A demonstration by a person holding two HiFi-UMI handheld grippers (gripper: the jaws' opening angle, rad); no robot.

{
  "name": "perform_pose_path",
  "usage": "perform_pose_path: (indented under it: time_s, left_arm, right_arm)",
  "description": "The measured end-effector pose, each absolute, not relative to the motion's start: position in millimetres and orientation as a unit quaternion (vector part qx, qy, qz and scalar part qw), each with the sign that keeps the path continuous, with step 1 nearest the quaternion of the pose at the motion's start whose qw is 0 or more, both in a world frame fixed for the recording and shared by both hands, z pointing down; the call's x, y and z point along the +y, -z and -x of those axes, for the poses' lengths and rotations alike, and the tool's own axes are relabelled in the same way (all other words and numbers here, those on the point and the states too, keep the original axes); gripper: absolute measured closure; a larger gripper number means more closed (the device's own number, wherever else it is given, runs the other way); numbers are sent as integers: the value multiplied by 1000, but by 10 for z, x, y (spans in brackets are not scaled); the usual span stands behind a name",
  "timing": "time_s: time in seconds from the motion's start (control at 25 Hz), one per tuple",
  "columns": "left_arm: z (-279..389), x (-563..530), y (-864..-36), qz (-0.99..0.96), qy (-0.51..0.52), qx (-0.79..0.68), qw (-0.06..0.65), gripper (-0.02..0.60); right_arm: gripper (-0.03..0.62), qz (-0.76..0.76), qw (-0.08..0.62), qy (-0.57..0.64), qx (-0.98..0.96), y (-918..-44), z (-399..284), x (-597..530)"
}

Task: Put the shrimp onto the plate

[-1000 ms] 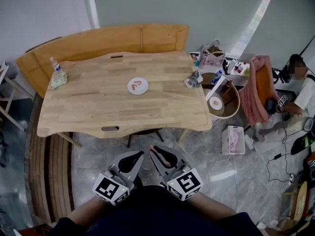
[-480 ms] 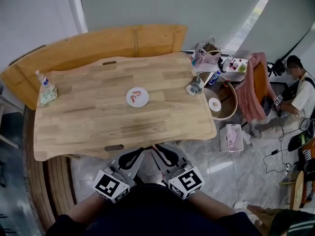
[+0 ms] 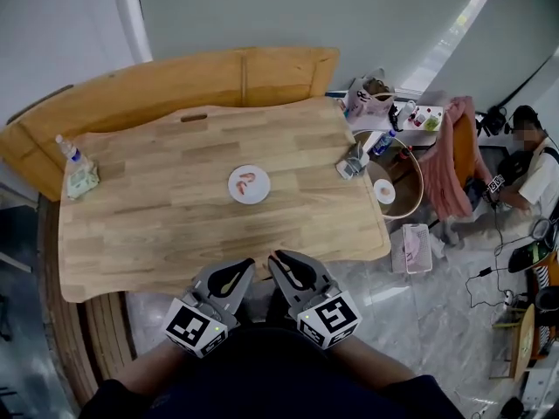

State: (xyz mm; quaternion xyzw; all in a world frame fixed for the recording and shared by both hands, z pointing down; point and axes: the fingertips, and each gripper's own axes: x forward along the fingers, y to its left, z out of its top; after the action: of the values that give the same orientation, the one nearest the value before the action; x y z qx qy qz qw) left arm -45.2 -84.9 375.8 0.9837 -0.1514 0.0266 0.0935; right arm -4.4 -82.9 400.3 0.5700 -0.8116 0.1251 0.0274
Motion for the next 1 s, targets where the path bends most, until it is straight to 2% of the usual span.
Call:
perform_pose_path:
  time_s: [0.36, 1.0]
  left_arm:
    - [254, -1197, -3781, -975, -32, -199, 94, 578]
    - [126, -1617, -3870, -955, -48, -266, 124, 578]
  right_arm:
    - [534, -535, 37, -133, -834, -4120, -214, -1295]
    - [534, -503, 90, -179, -841, -4889, -617, -2449]
